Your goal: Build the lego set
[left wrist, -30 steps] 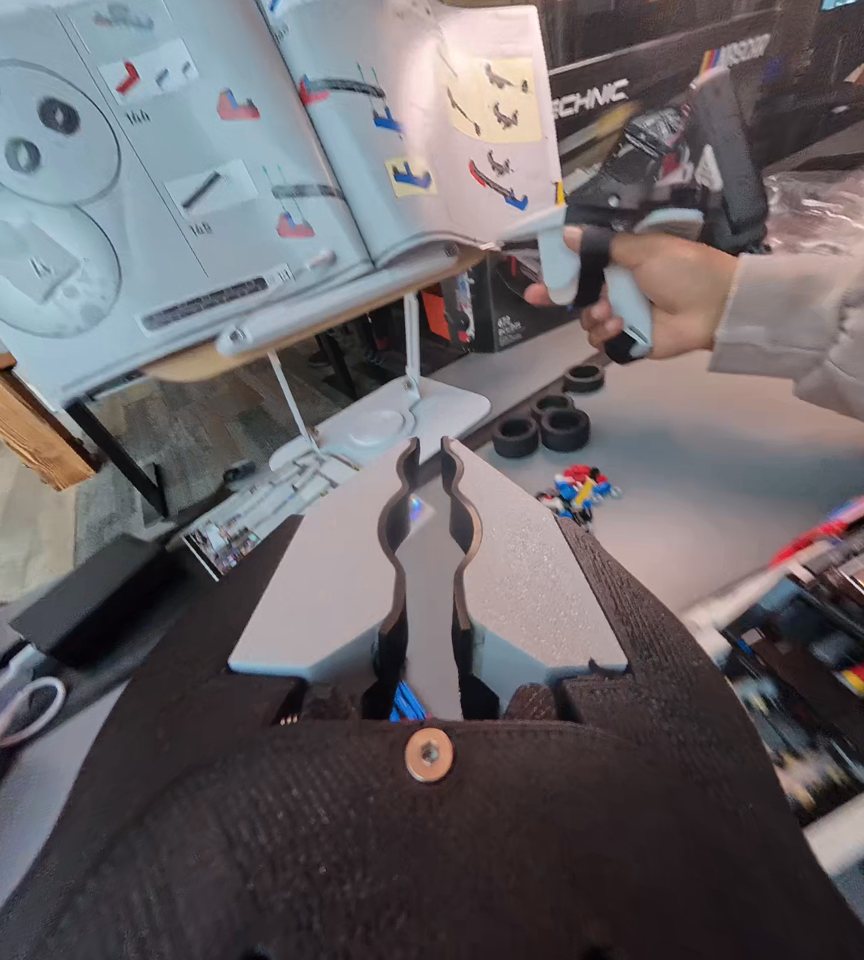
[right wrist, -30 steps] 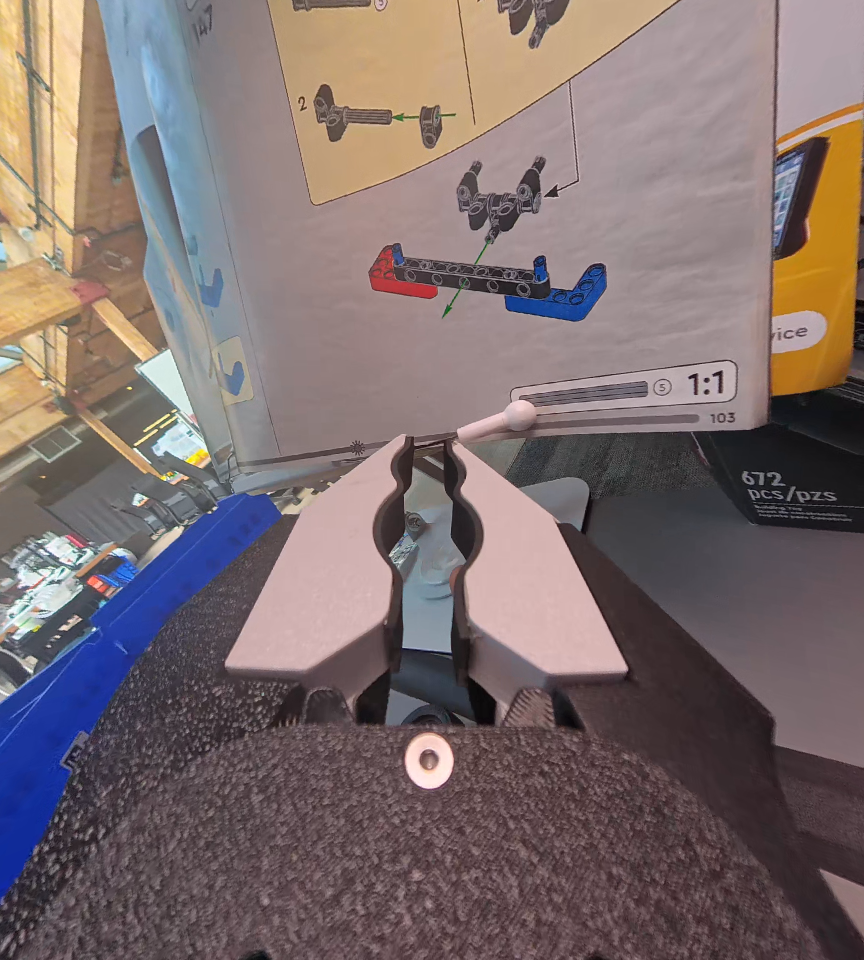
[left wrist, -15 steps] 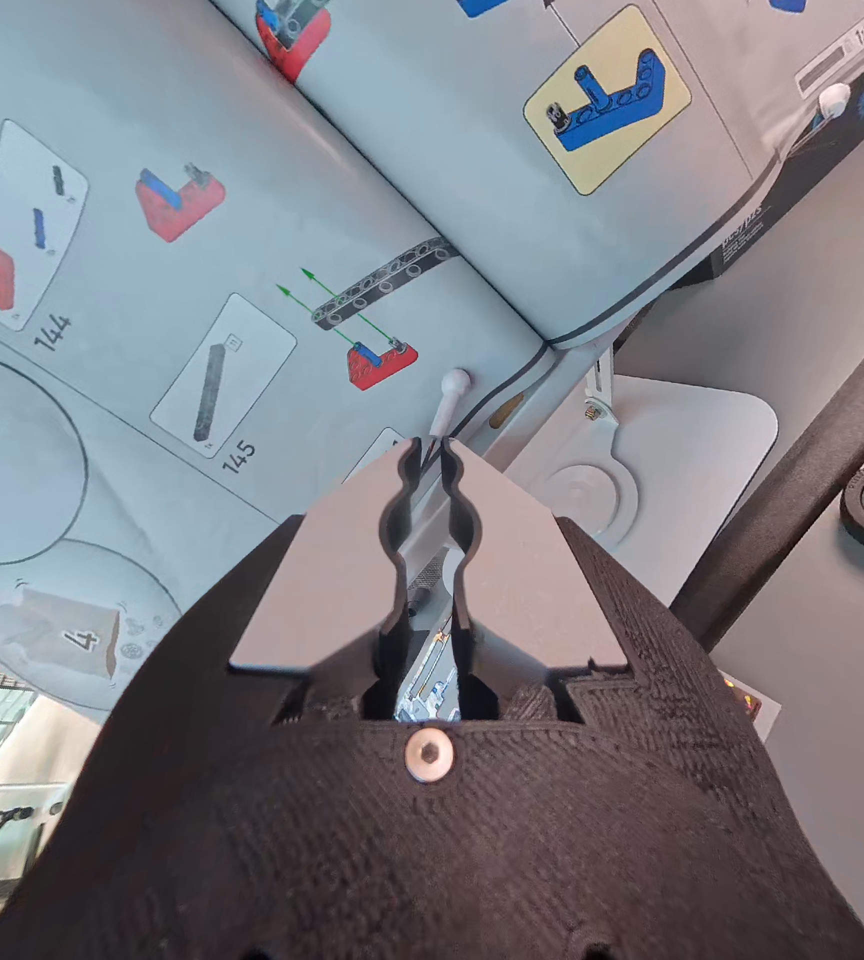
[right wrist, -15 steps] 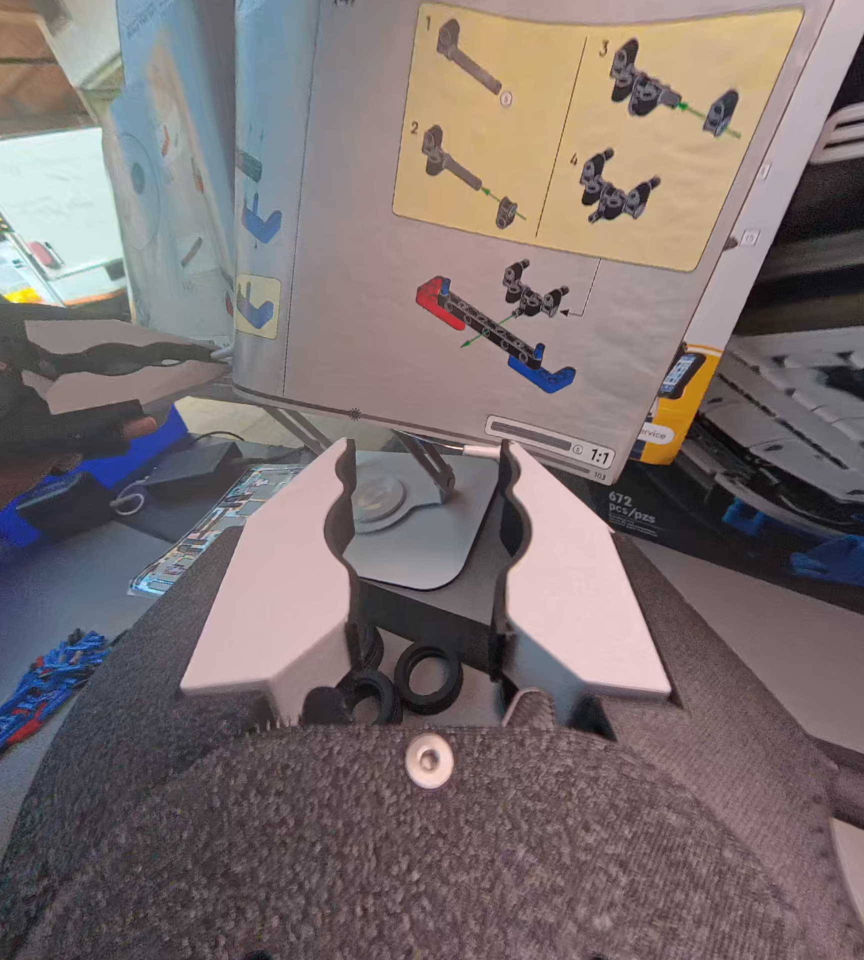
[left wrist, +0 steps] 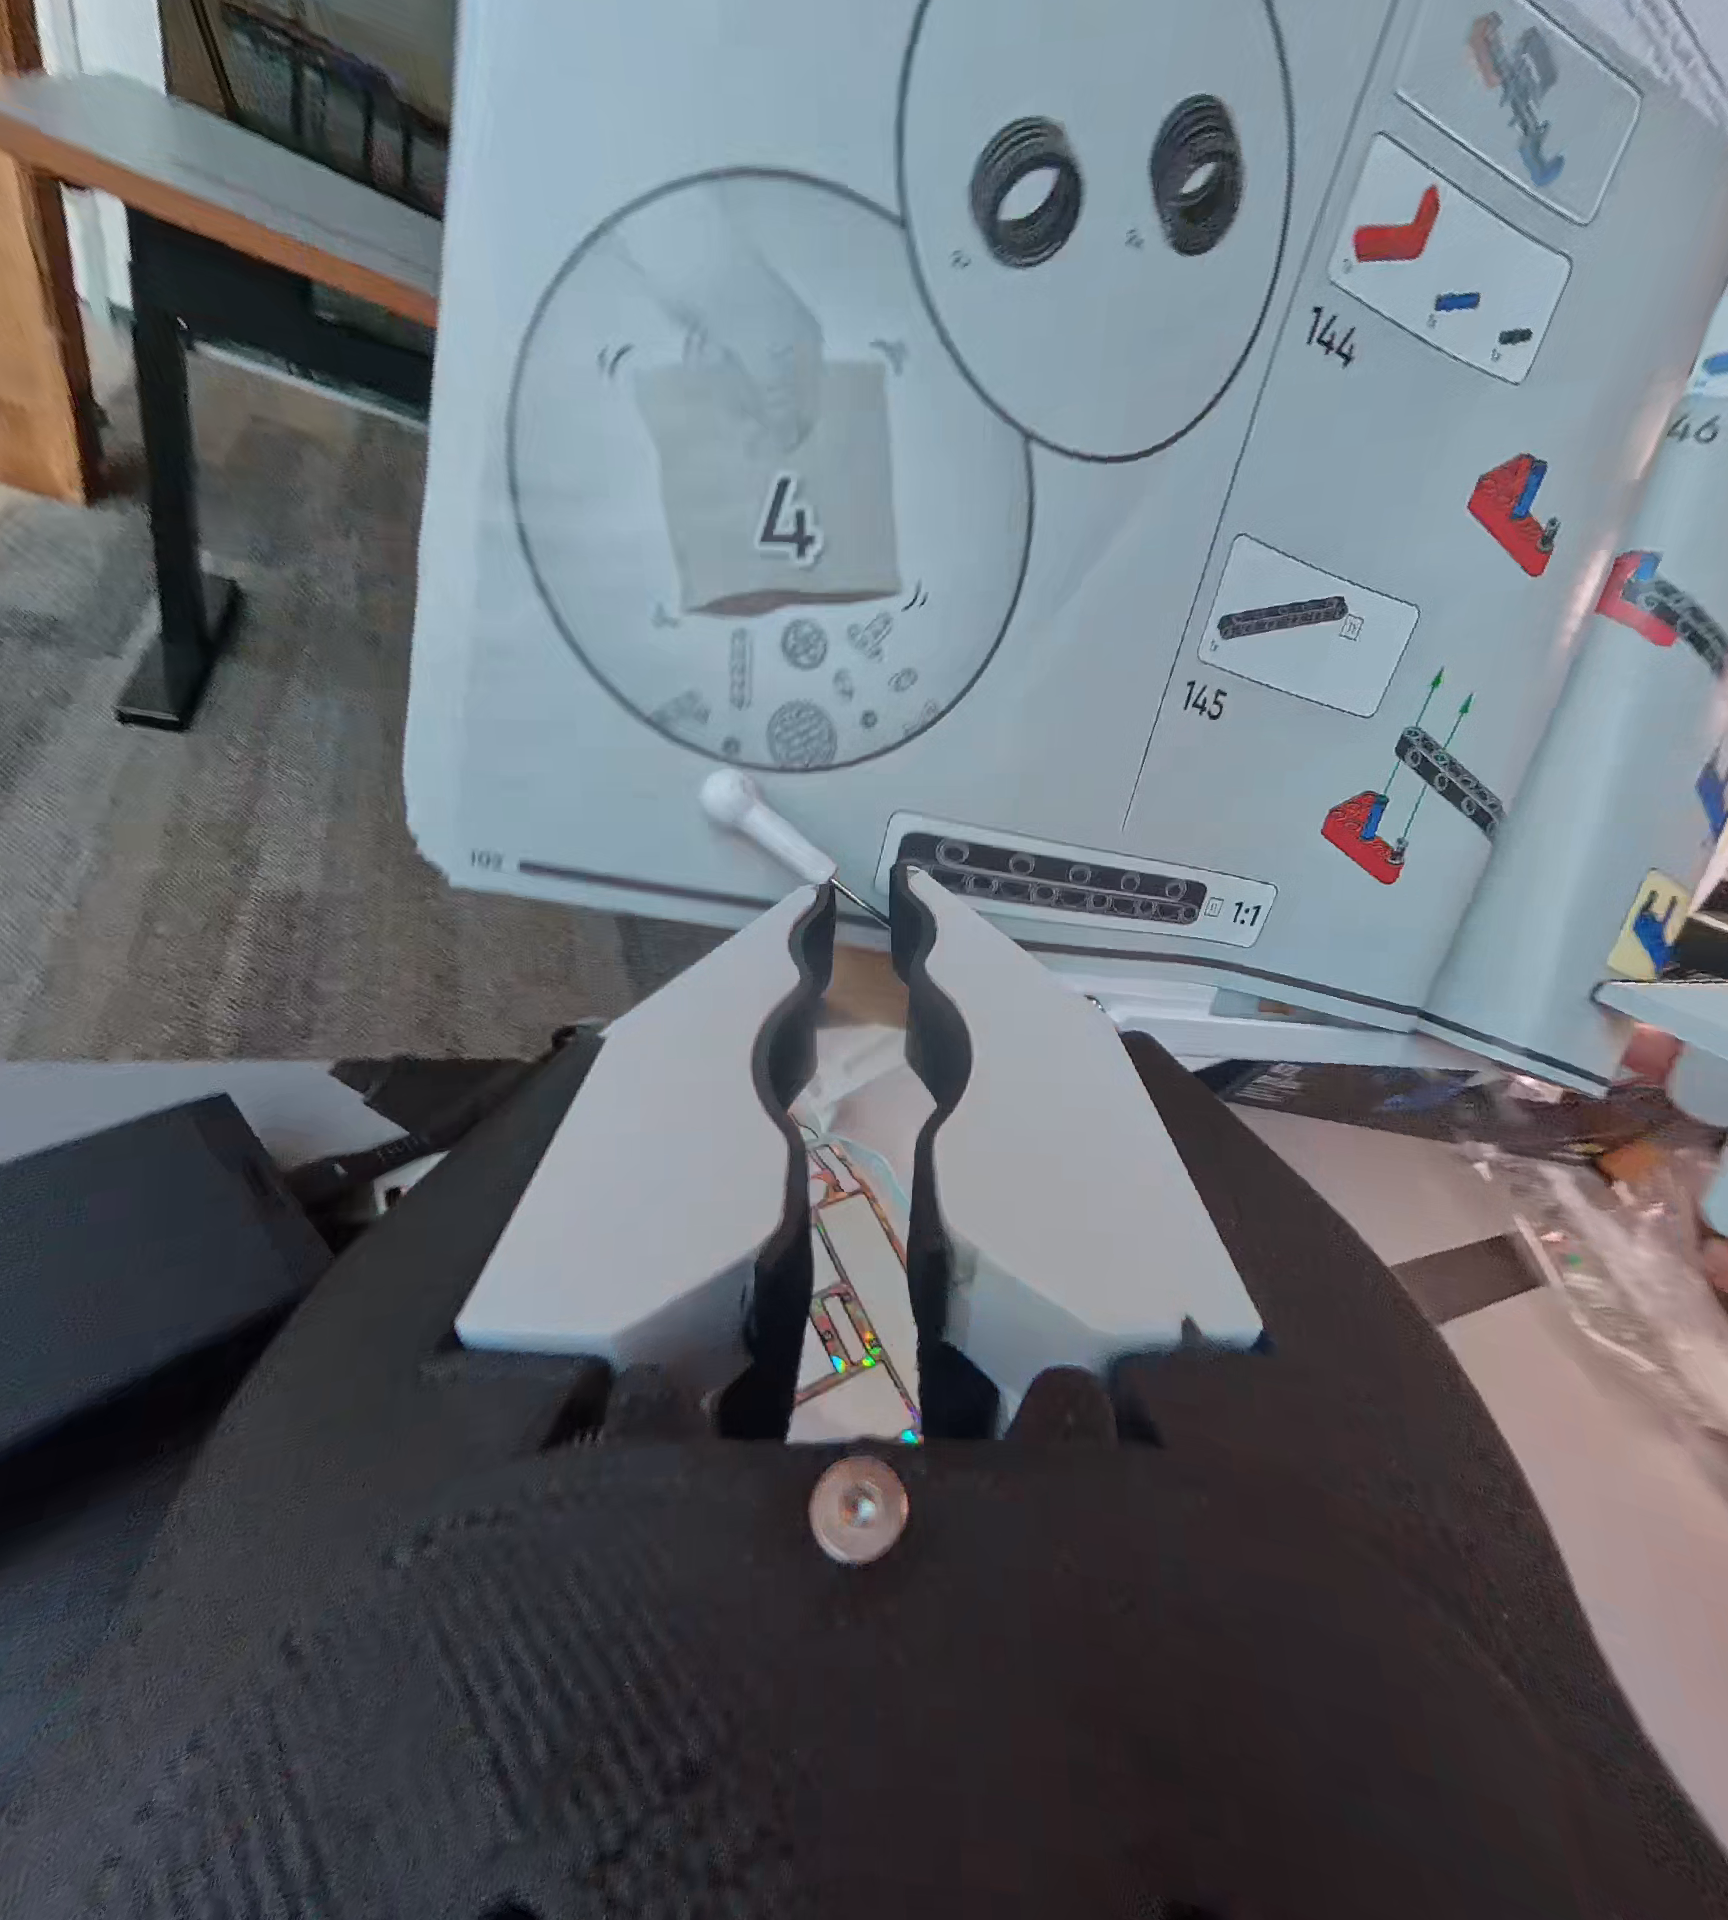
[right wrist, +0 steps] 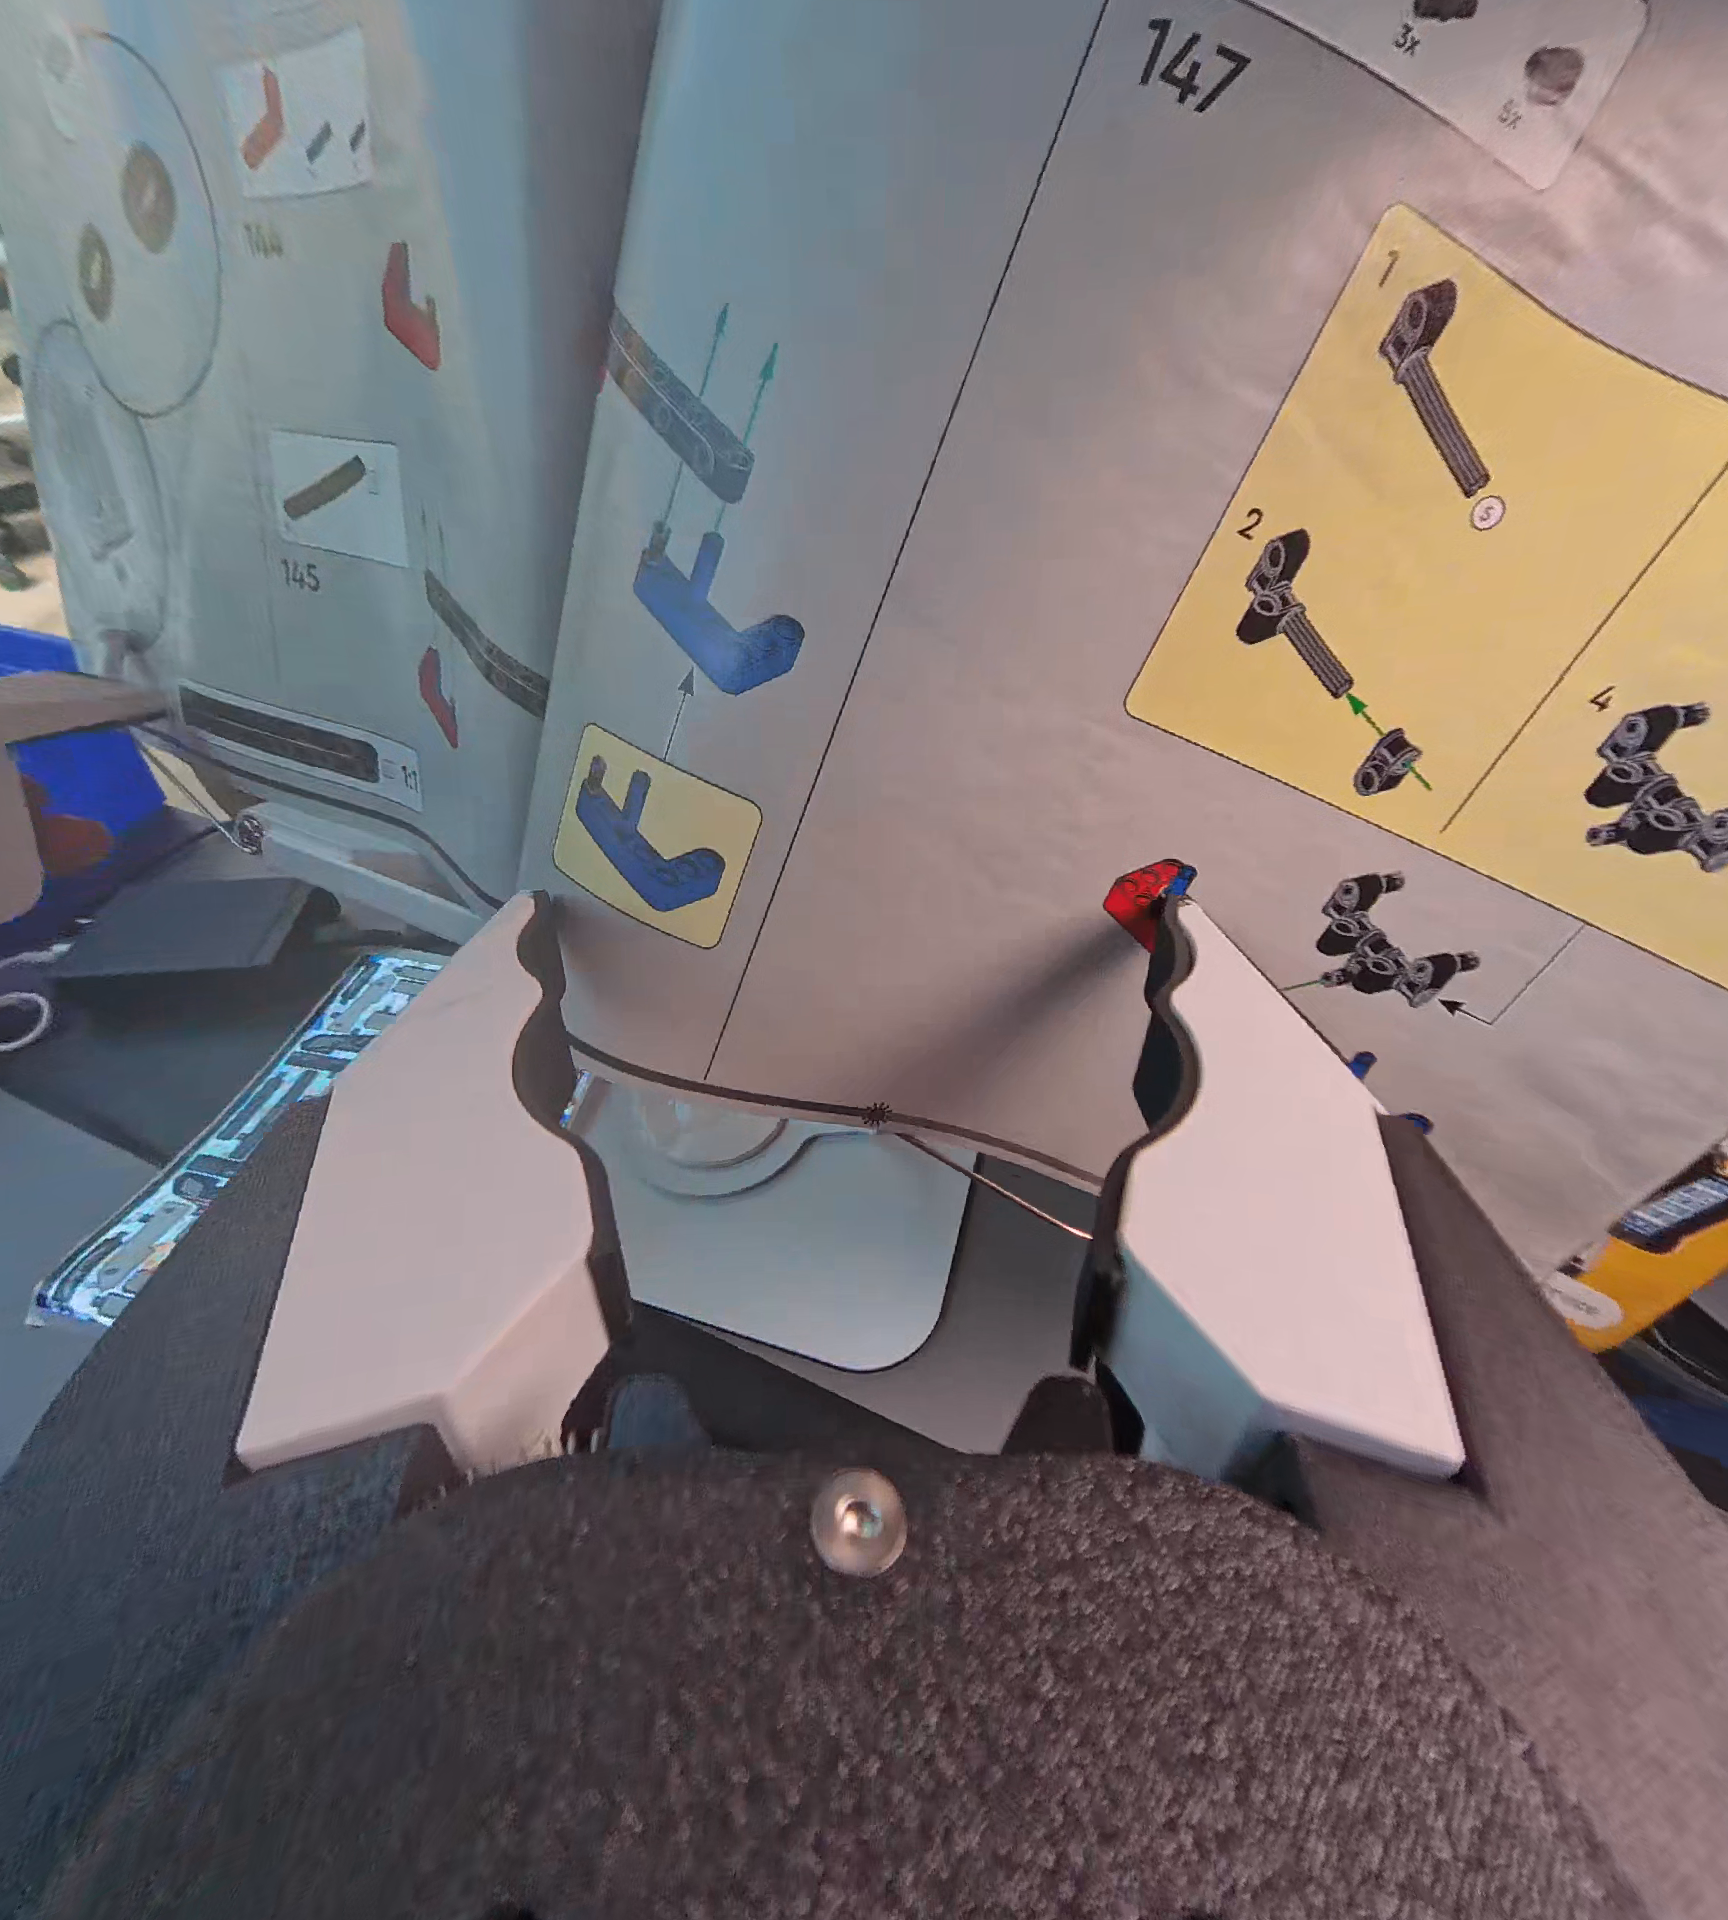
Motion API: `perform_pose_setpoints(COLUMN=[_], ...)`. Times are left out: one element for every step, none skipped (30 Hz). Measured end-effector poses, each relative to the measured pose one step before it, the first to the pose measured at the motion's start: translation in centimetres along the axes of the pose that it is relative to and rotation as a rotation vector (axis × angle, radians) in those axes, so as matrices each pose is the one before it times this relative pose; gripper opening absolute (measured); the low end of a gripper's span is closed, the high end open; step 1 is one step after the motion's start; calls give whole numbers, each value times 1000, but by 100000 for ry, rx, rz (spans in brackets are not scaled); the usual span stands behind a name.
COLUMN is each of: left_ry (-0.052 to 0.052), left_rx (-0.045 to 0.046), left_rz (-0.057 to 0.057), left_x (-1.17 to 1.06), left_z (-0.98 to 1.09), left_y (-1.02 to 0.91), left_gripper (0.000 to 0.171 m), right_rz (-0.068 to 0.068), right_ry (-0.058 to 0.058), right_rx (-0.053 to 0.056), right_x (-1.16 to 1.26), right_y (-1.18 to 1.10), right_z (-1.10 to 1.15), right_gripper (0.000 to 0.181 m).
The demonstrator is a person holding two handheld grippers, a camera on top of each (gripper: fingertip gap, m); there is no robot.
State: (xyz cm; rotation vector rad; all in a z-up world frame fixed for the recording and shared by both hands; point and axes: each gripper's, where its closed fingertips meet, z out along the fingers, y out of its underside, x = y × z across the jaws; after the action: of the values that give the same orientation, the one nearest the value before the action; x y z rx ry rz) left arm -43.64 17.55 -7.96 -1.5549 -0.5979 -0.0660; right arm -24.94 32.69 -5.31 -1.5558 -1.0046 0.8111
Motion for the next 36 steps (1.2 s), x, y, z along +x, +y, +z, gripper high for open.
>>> perform_pose_setpoints(left_ry=[2959,2577,1366,1045,802,126,-721,-2448,-2147,-3048,-3527,-1102,971,3383,6700,7260,6476,6471,7067,5066,1745,519,343,-406,494,1011,185,-766,-664,-618,-433,-1214,-1721,-1360,-1759,-1909], left_rx=[353,626,-547,-848,-827,-254,1167,1213,2060,3457,4260,4490,3711,2060,-116,-1877,-1720,-1383,-2210,-3151,-2720,-2302,-2471,-1913,-1197,-1219,-1373,-1067,-1237,-1640,-1998,-2623,-1667,367,-905,-984], left_rz=[-7630,-6805,-5888,-5714,-5441,-3341,-182,2735,5216,5070,4219,6019,8793,10298,9977,8441,7219,5882,4403,3745,4338,4632,3739,1997,469,-467,-263,383,715,764,1132,1970,2342,837,-66,-451], left_x=[-238,-131,-189,-146,-72,73,248,235,429,324,215,736,1336,1951,2514,2567,2335,2165,2041,1528,867,561,394,181,258,297,170,23,26,-2,1,-121,-214,-152,-240,-274], left_z=[-374,-354,-283,-233,-206,-223,-257,-239,-320,-453,-553,-556,-368,-60,285,585,770,913,1041,1077,1001,862,717,537,334,211,136,117,184,275,384,454,435,305,292,223], left_y=[589,484,583,517,375,182,-20,-26,-226,-542,-828,-954,-843,-561,-269,-98,-178,-268,-168,-42,-45,-32,115,165,235,394,576,633,681,691,658,622,384,-34,31,-49], left_gripper=[10,10,11,11,12,12,13,17,22,23,30,34,34,31,29,30,30,29,29,29,29,28,28,28,27,27,26,25,24,23,23,22,21,13,5,0], right_rz=[219,-1082,-2202,-3615,-4866,-4345,-2985,-1172,761,1113,690,490,428,155,-463,-548,-842,-1197,-1515,-1453,-1438,-1537,-2011,-1872,-1262,-452,312,1371,1228,1394,1917,1914,1502,1329,2111,2658], right_ry=[-211,6,-452,-407,-726,-600,38,-96,-82,-349,129,670,-242,-172,-77,128,121,118,-124,-287,-650,321,-119,-92,193,268,190,550,1095,-718,-1157,-162,1341,810,1138,2822], right_rx=[-2,406,1225,1552,1726,1341,196,-740,-1148,-1079,-977,-391,445,824,1047,1037,1153,993,881,600,118,-17,341,-55,-471,-43,247,-334,-469,651,617,263,24,1160,1184,920], right_x=[89,66,-51,-50,-72,-27,124,178,247,236,308,293,39,-52,-118,-126,-191,-231,-293,-311,-355,-155,-132,-43,98,230,312,395,484,184,44,118,354,304,408,754], right_y=[-116,-150,-248,-252,-283,-219,-64,76,116,107,96,52,-21,-26,-38,-34,-67,-64,-76,-55,-36,-5,-40,27,106,58,31,109,146,7,-8,8,-27,-201,-192,-117], right_z=[217,82,-7,-41,-31,-46,4,61,74,110,42,-14,-39,-49,-34,-40,-37,-23,-12,3,-4,-51,-80,-26,13,-20,-63,-65,-89,-36,-40,-54,-141,-231,-310,-345], right_gripper=[109,109,109,107,105,104,103,103,103,104,104,104,103,102,100,97,93,89,83,78,69,50,34,30,29,25,20,15,5,9,13,20,33,50,64,76])
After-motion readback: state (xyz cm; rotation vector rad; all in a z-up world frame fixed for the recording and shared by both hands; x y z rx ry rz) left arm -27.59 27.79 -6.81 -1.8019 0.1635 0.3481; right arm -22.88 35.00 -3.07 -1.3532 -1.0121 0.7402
